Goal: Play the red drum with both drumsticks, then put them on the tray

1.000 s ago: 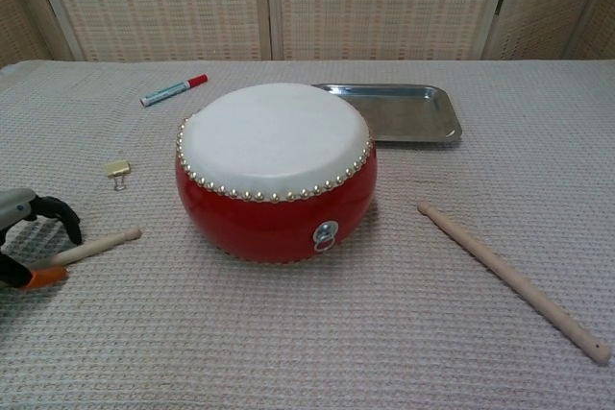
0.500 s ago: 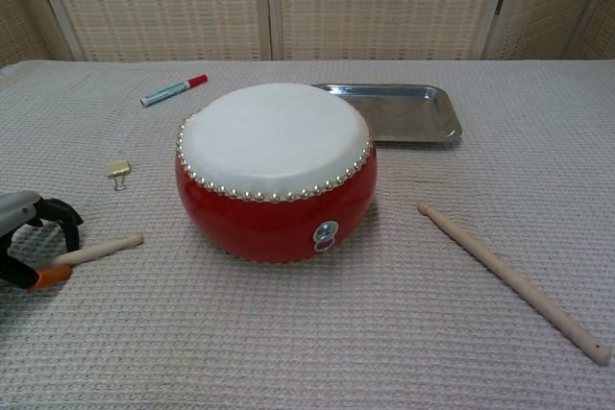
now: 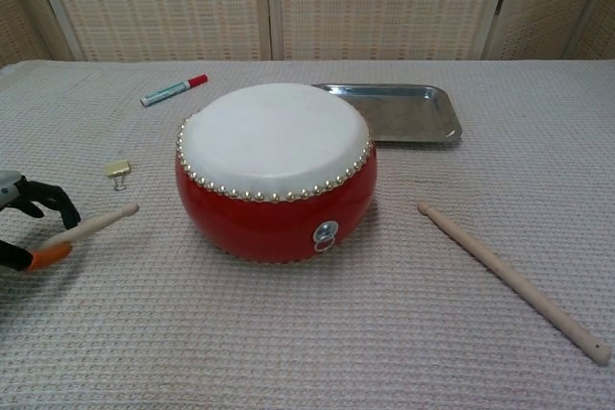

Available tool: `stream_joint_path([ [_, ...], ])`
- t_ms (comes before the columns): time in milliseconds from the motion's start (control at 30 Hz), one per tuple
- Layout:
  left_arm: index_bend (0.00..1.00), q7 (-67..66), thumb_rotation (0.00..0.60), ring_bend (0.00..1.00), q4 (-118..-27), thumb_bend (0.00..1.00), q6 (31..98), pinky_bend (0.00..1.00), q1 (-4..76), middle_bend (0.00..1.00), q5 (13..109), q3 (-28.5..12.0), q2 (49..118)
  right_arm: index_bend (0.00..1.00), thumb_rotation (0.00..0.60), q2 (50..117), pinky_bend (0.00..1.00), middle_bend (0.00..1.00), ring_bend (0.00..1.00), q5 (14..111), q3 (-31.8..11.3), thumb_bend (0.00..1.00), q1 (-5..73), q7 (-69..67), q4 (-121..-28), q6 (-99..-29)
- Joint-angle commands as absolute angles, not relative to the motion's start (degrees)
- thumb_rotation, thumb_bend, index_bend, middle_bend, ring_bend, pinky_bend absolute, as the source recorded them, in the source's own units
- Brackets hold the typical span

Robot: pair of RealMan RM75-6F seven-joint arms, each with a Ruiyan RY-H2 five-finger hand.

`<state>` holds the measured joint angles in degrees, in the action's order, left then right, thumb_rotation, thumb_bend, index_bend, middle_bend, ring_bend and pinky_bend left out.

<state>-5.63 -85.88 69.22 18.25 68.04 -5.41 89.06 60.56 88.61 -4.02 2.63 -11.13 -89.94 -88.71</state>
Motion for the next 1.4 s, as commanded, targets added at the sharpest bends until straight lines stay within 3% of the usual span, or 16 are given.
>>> stream_joint_path([
  [33,0.62,12.28,0.600,0.21,-84.66,0.43,73.04,0.24,15.14,0.34,74.83,-5.84,86.48,0.07,0.600,60.54,0.17,0.10,0.00,88.81,-4.03,0.06,2.59,-11.09,-90.02,-88.94],
  [167,0.60,28.99,0.600,0.23,-83.92,0.43,72.81,0.26,13.87,0.36,76.84,-6.60,84.70,0.07,0.600,60.68,0.17,0.10,0.00,88.94,-4.13,0.06,2.57,-10.97,-90.14,-89.27],
  [333,0.57,60.65,0.600,0.23,-82.71,0.43,67.23,0.27,14.62,0.36,81.91,-5.60,80.90,0.07,0.600,60.61,0.17,0.10,0.00,88.68,-4.65,0.06,2.55,-9.41,-91.02,-89.89],
  [667,0.50,99.78,0.600,0.23,-70.69,0.43,67.28,0.26,17.42,0.36,90.75,-2.33,83.30,0.07,0.600,59.97,0.17,0.10,0.00,88.31,-4.86,0.06,2.33,-7.86,-92.64,-90.19],
  [933,0.46,114.65,0.600,0.24,-63.86,0.43,67.55,0.29,19.91,0.36,92.15,-0.89,86.06,0.07,0.600,60.22,0.17,0.10,0.00,87.86,-4.83,0.06,2.21,-7.94,-92.62,-89.93],
  [1200,0.44,118.57,0.600,0.25,-61.28,0.43,68.48,0.29,20.90,0.36,91.32,-0.89,86.59,0.07,0.600,60.38,0.17,0.10,0.00,87.66,-4.85,0.06,2.16,-8.42,-92.18,-89.79],
  [1400,0.29,119.30,0.600,0.26,-59.83,0.43,68.68,0.29,21.00,0.35,90.80,-0.48,87.14,0.07,0.600,60.55,0.17,0.10,0.00,87.83,-4.92,0.06,2.17,-8.86,-91.86,-89.95],
])
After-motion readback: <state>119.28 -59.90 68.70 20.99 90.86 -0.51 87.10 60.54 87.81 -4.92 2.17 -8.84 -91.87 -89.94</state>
